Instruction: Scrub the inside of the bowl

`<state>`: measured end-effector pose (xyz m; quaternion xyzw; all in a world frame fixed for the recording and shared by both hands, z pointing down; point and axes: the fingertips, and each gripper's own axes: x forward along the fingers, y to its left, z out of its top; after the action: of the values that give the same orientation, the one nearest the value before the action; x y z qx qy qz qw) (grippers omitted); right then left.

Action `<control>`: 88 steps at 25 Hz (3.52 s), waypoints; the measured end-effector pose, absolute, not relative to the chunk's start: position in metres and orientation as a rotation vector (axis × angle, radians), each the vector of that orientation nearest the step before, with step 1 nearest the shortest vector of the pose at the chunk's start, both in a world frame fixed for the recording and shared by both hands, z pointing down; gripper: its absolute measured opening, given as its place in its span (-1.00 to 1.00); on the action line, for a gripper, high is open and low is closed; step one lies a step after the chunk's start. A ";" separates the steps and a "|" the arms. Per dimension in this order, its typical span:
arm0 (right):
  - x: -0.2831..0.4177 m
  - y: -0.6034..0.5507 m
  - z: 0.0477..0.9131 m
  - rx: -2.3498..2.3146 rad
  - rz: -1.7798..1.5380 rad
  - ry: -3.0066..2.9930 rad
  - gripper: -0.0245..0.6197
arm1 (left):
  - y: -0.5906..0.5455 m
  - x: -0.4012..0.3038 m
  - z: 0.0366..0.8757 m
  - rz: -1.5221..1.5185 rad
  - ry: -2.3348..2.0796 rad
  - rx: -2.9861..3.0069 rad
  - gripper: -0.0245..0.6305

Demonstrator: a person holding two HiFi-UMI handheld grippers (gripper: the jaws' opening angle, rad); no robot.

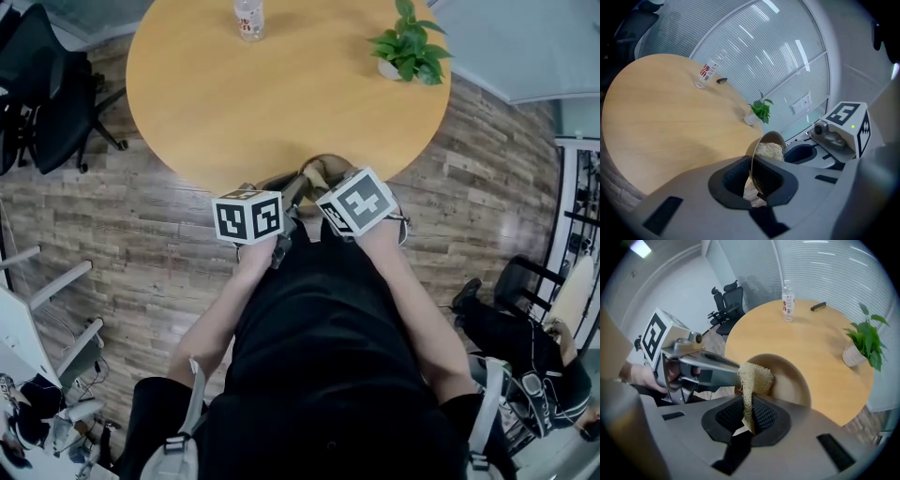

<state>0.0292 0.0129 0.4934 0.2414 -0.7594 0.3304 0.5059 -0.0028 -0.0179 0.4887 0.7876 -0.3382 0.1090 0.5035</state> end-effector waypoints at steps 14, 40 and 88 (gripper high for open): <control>0.037 -0.002 0.486 0.823 1.194 -1.994 -0.81 | -0.013 0.009 0.487 0.268 -0.835 1.919 -0.83; 0.055 0.021 0.505 0.449 0.441 -1.825 -0.81 | -0.006 0.012 0.492 0.302 -0.831 1.936 -0.81; 0.046 0.012 0.500 0.703 0.864 -1.981 -0.81 | -0.001 0.017 0.492 0.298 -0.816 1.936 -0.83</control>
<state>0.0463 0.0117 0.5002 0.2807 -0.7907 0.3449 0.4208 0.0170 -0.0007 0.4919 0.7964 -0.3356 0.1227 0.4879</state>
